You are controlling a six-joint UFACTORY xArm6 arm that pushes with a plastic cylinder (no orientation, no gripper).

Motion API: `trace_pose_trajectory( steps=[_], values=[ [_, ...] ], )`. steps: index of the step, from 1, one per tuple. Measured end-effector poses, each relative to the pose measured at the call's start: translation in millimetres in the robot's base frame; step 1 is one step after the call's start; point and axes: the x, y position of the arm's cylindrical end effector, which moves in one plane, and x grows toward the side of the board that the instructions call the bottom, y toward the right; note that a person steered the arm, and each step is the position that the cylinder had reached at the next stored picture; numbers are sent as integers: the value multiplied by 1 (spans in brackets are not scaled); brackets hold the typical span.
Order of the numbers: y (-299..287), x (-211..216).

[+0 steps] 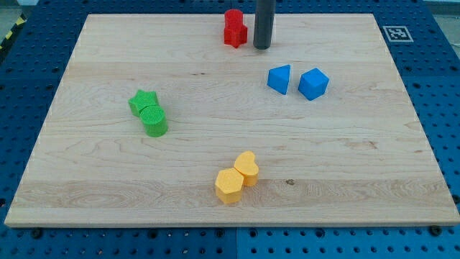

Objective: Push the red star towards the top left of the board

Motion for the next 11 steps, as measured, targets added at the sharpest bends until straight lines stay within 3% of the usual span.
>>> trace_pose_trajectory(
  steps=[2, 4, 11],
  values=[
    [4, -22],
    [-72, -12],
    [-221, -21]
  ],
)
